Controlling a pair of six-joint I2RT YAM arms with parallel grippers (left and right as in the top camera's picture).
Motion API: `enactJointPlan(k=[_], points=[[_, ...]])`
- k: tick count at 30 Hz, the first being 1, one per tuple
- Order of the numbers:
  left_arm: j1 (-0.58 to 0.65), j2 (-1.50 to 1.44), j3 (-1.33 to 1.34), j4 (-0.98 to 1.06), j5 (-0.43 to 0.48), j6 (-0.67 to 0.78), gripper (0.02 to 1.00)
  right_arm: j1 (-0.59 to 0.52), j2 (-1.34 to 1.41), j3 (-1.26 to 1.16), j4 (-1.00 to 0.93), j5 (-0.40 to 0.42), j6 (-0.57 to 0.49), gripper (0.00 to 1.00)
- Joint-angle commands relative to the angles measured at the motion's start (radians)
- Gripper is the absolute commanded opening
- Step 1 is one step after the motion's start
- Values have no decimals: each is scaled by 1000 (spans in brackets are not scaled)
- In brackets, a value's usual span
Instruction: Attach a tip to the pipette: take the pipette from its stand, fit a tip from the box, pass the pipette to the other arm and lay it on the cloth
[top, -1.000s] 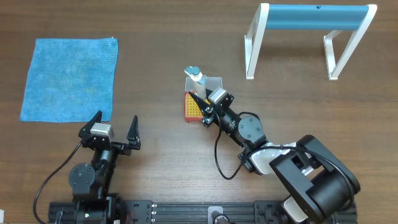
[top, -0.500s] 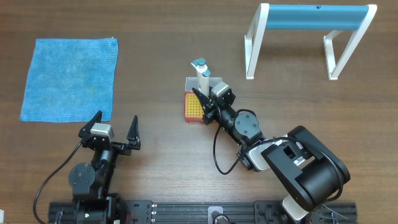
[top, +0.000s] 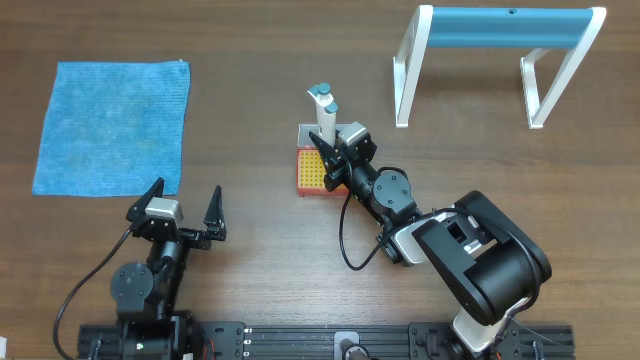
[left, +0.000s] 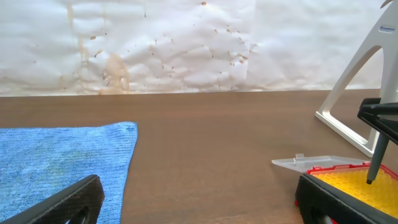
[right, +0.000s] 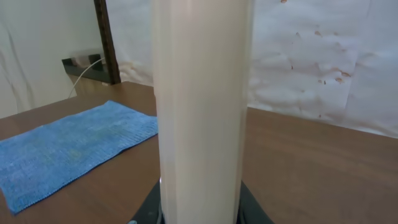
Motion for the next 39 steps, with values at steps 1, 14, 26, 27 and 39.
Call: enactJointPlan(k=[1,14,26,27,39], points=[[-5,-5,-2,-7,-11,14,998,2,21,18,9,-4,22,77],[-5,-5,-2,-7,-11,14,998,4,41,23,12,-14,22,77],[-5,-5,-2,-7,-11,14,998,13,41,29,11,-18,22,77],[-5,-5,-2,-7,-11,14,998,13,41,29,11,-18,22,77],[-5,-5,-2,-7,-11,14,996,15,45,26,-5,-18,22,77]])
